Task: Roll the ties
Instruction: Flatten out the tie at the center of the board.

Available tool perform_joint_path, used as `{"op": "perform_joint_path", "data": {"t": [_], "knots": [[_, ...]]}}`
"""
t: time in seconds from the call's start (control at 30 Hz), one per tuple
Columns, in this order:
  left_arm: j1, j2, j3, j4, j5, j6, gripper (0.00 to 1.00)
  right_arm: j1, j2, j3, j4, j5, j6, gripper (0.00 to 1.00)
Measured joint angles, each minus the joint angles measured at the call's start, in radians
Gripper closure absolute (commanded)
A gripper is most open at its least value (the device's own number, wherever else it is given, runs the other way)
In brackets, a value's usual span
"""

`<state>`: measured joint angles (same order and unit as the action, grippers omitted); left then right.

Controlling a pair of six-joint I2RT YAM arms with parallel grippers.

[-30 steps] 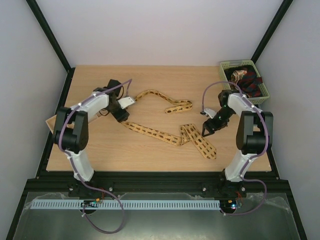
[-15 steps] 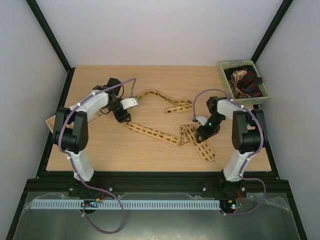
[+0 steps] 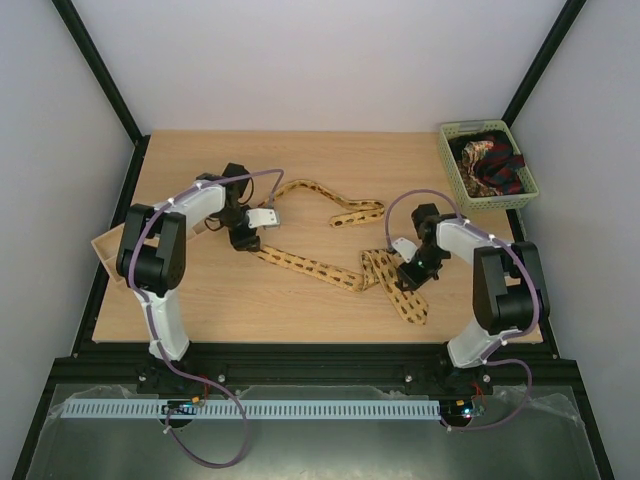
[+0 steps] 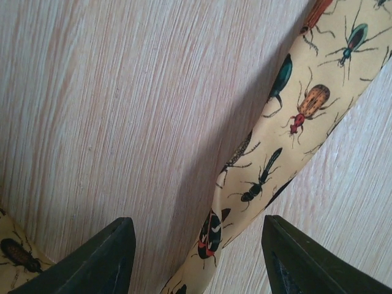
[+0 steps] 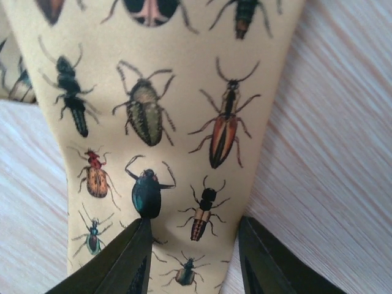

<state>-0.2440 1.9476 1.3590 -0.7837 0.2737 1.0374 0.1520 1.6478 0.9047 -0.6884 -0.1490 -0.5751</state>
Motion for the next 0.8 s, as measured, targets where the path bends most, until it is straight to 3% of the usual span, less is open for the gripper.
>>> {"op": "perform_joint_path", "data": {"t": [0.1,0.2,0.5,0.67,0.8], "knots": [[0.0,0.0,-0.003,0.0,-0.01,0.011,0.46,0.016,-0.014,-0.026,0.031,0.028,0.02,0.77],[0.0,0.0,-0.016,0.008,-0.016,0.012,0.52,0.042,-0.039,-0.057,0.075,0.084,0.037,0.98],[0.025,-0.007,-0.081,0.056,-0.04,0.005,0.97,0.062,-0.075,-0.06,0.09,0.152,0.04,0.99],[0.097,-0.001,0.045,0.045,0.001,-0.044,0.98,-0.04,-0.081,0.018,0.106,0.277,-0.054,0.99],[0.148,-0.029,0.1,0.126,0.044,-0.085,0.98,-0.146,-0.129,0.08,0.199,0.349,-0.168,0.99]]}}
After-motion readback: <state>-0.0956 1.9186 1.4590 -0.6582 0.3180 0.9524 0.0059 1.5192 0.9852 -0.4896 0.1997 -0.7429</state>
